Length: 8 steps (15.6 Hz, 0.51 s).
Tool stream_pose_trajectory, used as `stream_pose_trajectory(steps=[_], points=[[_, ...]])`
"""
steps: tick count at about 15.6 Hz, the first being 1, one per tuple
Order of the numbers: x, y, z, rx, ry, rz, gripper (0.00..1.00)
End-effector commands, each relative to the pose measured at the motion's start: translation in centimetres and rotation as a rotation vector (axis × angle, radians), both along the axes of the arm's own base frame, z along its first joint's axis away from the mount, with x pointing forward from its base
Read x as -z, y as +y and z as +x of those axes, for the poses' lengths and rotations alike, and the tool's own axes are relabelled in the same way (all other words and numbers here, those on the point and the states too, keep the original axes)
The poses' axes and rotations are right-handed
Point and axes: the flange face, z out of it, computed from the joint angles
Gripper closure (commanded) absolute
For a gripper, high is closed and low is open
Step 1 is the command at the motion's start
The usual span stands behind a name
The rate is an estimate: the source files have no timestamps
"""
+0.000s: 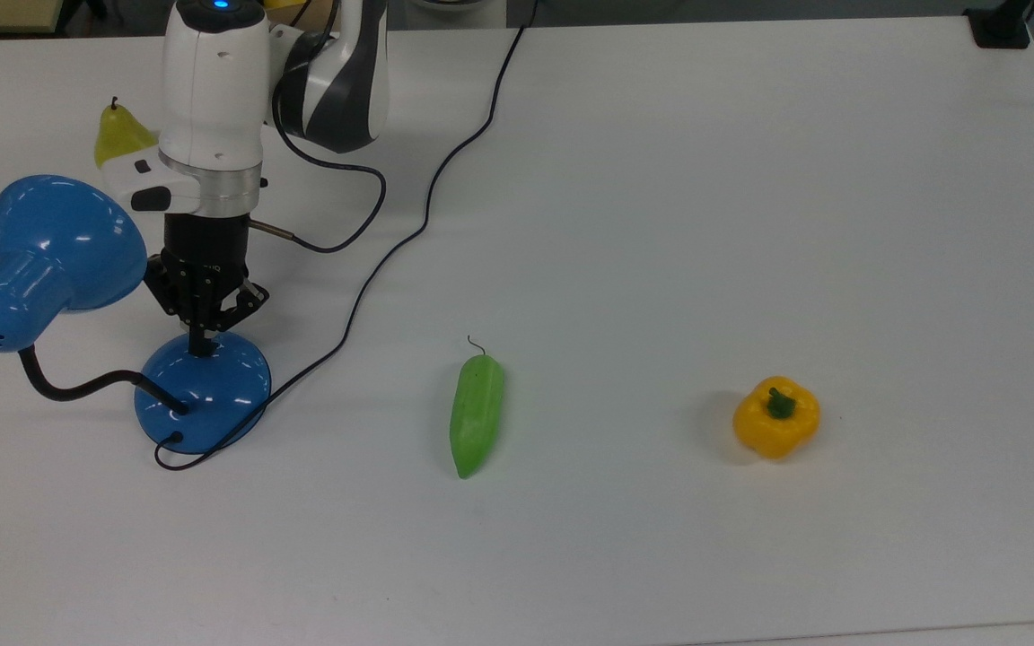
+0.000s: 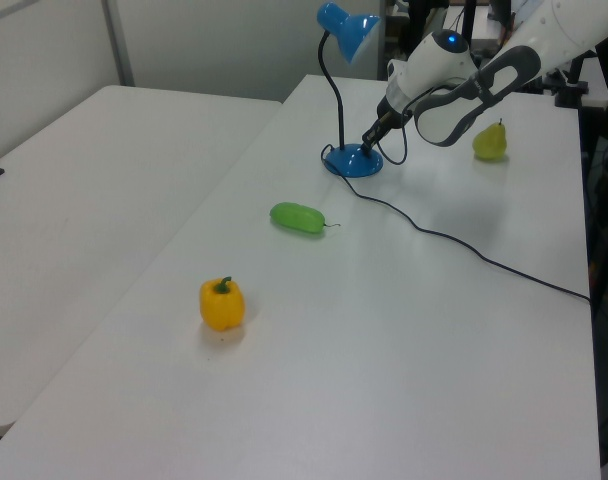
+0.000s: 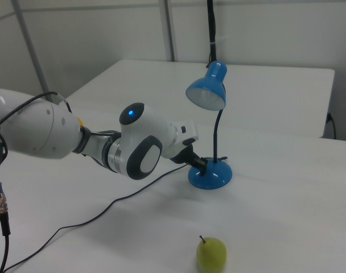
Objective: Turn on desk lamp
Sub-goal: 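Press down on the switch on the lamp base with the gripper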
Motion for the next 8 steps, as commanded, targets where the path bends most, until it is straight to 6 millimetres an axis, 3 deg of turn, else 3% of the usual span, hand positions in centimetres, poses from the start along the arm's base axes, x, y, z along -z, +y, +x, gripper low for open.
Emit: stream_pose_trajectory(steps=[1, 8], points=[[1.1, 0.0, 0.2, 0.003, -0.003, -0.010, 1.00], [2.4, -0.1, 0.1, 0.000, 0.020, -0.013, 1.00]])
